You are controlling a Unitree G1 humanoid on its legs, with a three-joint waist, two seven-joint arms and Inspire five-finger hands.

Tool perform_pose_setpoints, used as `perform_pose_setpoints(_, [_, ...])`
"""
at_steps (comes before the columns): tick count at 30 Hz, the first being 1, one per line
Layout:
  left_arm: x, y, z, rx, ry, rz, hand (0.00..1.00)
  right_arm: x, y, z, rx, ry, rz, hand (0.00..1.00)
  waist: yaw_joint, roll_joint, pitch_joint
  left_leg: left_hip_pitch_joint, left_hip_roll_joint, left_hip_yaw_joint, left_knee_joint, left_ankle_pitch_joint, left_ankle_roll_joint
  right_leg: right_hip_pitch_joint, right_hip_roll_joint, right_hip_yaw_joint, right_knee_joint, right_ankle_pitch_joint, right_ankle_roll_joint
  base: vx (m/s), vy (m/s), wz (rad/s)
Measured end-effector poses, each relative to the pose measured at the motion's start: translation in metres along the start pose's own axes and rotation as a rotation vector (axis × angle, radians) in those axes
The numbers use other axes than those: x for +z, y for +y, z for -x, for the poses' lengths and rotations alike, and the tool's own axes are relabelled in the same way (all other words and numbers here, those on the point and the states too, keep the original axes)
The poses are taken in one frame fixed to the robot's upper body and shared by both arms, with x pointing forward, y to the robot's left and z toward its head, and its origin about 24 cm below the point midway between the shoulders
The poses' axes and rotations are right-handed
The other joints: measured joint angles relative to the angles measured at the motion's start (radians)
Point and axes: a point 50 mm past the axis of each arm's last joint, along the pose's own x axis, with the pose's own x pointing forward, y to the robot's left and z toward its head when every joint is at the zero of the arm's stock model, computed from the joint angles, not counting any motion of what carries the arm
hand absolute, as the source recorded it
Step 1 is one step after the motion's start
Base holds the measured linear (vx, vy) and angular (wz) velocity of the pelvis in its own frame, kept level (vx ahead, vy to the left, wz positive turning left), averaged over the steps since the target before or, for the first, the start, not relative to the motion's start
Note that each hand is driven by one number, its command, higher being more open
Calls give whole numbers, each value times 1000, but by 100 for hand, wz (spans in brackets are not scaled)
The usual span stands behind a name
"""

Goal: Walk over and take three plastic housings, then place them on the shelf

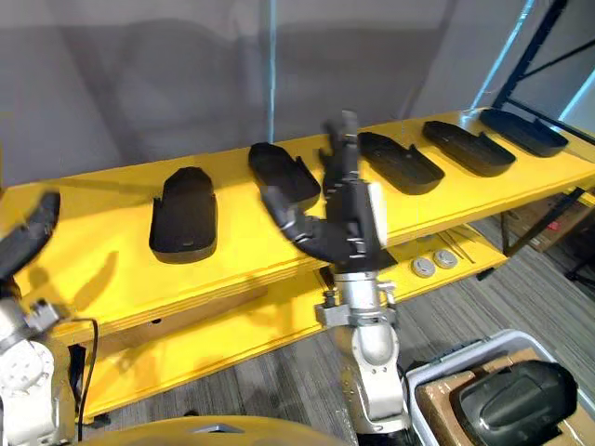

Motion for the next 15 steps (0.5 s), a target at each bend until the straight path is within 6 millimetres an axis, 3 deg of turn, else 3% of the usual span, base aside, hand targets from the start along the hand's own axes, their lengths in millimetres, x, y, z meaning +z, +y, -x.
perform_pose_setpoints(2, [-37, 23, 19, 107, 183, -102, 100, -5, 12, -1, 146, 27, 31, 100, 27, -15, 6, -14, -6, -21, 2, 0, 0, 4, -1, -21, -1, -1, -1, 90, 1, 31])
perform_pose_setpoints(3, [-42, 33, 23, 152, 180, -131, 100, -7, 13, -1, 191, 37, 38, 100, 40, -23, 11, -17, -9, -31, 2, -1, -1, 8, -2, -32, -2, -1, -2, 93, -7, 30])
perform_pose_setpoints(5, [-36, 45, 20, 254, 106, -144, 100, -9, 14, -1, 252, 49, 52, 100, 56, -34, 17, -19, -13, -51, 7, -7, -1, 22, -3, -56, -1, -2, -3, 74, -7, 27])
perform_pose_setpoints(8, [-40, 85, 27, 561, 72, -210, 100, -5, 15, -6, 355, 27, 54, 100, 60, -38, 29, -34, -17, -60, 41, -41, 6, 27, -9, -62, -4, -3, -6, 31, 6, 7])
perform_pose_setpoints(15, [-37, 115, 43, 963, -60, -295, 100, -4, 18, -11, 514, 46, -14, 100, 63, -58, 45, -62, -27, -112, 53, -51, -1, 28, -7, -85, -9, -15, -22, 1, 1, 10])
